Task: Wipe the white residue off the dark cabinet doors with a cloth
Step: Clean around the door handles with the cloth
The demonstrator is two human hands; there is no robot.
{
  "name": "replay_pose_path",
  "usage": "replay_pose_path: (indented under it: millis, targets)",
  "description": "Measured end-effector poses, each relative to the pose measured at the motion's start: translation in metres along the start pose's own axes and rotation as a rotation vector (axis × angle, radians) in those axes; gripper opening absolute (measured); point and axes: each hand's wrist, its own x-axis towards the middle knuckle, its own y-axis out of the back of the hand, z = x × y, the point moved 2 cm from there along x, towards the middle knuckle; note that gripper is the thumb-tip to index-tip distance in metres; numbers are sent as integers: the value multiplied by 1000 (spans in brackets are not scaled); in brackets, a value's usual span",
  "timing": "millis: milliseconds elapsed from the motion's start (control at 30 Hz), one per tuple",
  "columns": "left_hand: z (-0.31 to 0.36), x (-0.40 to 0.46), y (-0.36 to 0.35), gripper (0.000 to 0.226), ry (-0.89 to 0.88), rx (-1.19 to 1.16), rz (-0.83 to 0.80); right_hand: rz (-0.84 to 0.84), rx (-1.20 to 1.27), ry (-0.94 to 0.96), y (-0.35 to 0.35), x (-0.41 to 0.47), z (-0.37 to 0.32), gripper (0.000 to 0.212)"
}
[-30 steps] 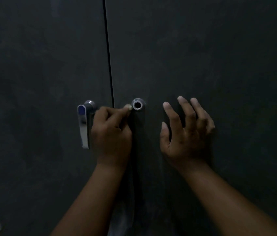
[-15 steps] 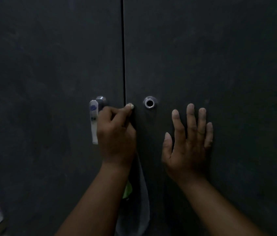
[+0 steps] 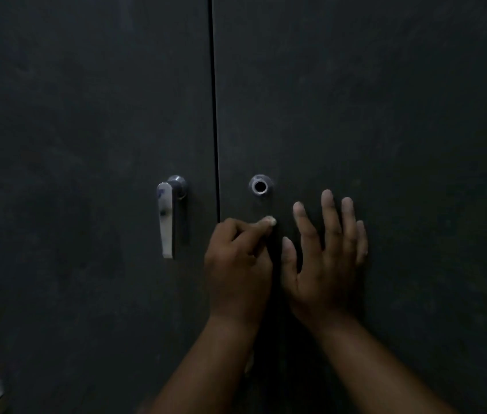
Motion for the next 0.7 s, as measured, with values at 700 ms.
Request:
replay_pose_path:
  millis: [700]
  targets:
    - [-25, 71, 67, 31, -145, 415, -36, 146, 278, 4, 6, 74, -32, 4]
